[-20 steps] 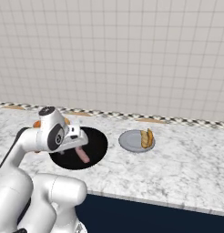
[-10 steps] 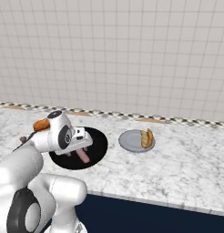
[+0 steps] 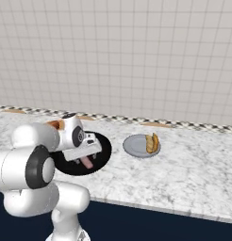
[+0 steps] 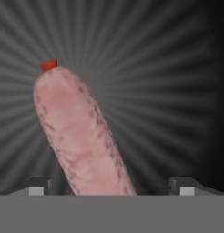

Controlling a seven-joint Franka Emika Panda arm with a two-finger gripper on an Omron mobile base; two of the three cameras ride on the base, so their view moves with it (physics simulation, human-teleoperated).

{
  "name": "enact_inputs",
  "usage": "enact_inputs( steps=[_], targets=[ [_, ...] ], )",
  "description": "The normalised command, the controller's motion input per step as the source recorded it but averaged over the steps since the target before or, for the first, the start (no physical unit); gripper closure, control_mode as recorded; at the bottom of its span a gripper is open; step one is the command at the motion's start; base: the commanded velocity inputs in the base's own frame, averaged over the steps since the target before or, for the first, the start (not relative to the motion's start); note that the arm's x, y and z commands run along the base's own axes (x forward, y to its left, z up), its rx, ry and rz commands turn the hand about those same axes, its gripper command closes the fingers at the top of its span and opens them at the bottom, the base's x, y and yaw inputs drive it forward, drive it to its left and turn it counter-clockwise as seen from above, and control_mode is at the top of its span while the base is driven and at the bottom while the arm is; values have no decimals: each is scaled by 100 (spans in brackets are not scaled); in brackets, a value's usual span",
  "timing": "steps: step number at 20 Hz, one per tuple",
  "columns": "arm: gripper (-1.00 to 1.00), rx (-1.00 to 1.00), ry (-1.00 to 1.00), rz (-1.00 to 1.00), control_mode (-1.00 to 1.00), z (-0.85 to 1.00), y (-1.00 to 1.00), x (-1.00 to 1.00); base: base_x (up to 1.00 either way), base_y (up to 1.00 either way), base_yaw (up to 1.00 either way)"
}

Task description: Place one bun and one sausage from the bowl on each plate.

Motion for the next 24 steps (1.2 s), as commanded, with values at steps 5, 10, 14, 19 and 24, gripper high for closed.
enact_inputs(
  steps=[5, 10, 14, 19, 24],
  targets=[
    [100, -3, 11, 0, -100, -42, -4, 0, 0, 0, 0],
    [100, 0, 0, 0, -100, 24, -16, -22, 0, 0, 0],
    [100, 8, -8, 0, -100, 95, -47, -46, 0, 0, 0],
    [100, 14, -9, -3, -100, 100, -83, -18, 0, 0, 0],
    [100, 5, 0, -11, -100, 52, -72, 90, 0, 0, 0]
  ],
)
